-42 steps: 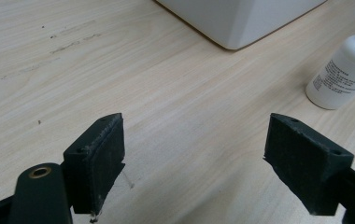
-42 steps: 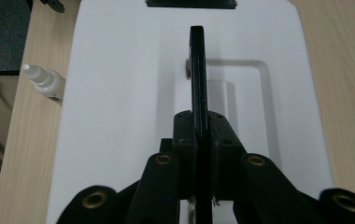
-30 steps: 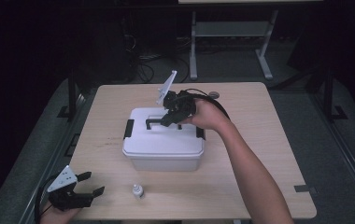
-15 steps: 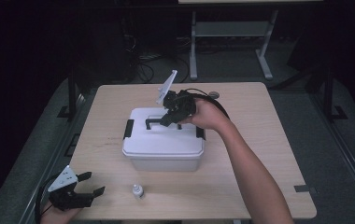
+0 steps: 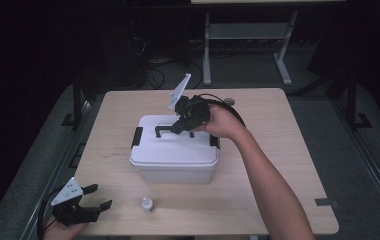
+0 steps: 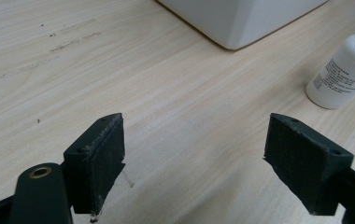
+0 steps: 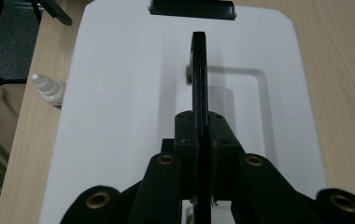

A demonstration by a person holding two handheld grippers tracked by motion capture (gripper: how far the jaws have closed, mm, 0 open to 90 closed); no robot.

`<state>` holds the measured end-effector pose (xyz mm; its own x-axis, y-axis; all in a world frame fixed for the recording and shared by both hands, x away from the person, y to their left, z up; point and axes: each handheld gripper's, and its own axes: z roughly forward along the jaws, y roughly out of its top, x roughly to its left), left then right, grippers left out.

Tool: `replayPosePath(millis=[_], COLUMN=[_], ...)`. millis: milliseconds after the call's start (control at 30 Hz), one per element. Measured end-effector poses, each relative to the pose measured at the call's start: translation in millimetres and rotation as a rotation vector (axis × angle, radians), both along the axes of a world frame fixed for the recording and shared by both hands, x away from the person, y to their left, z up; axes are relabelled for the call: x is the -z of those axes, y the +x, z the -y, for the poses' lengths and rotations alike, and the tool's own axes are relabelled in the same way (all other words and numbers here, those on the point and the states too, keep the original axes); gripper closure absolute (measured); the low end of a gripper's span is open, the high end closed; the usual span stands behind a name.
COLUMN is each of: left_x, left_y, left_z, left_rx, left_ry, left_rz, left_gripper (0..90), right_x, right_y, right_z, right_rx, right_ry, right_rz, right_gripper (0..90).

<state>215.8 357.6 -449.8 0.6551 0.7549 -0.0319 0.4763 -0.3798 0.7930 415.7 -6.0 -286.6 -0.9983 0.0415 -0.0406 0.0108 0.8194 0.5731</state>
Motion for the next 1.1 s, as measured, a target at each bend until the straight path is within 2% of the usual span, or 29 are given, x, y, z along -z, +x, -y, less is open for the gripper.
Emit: replayPosePath(millis=[300, 400, 733, 1100], left_x=[0.2, 0.0, -0.5, -0.8], left_y=[-0.1, -0.2, -0.5, -0.7], left_z=[-0.1, -0.4, -1.0, -0.7], left_rx=[0.001, 0.001, -0.001, -0.002], left_ry=[-0.002, -0.003, -0.003, -0.005], left_rz=[-0.001, 0.000, 0.003, 0.003], left_gripper=[20.1, 20.1, 20.1, 20.1], right_x=[-3.2, -6.6, -16.4, -26.5], right_y=[-0.4, -0.6, -3.7, -8.1], right_z=[0.7, 1.8, 1.4, 10.1], right_rx=[0.002, 0.002, 0.004, 0.013], right_ry=[0.011, 0.024, 0.018, 0.029], right_rz=[-0.005, 0.004, 0.021, 0.033], right_gripper=[84.0, 83.9, 83.9, 84.0])
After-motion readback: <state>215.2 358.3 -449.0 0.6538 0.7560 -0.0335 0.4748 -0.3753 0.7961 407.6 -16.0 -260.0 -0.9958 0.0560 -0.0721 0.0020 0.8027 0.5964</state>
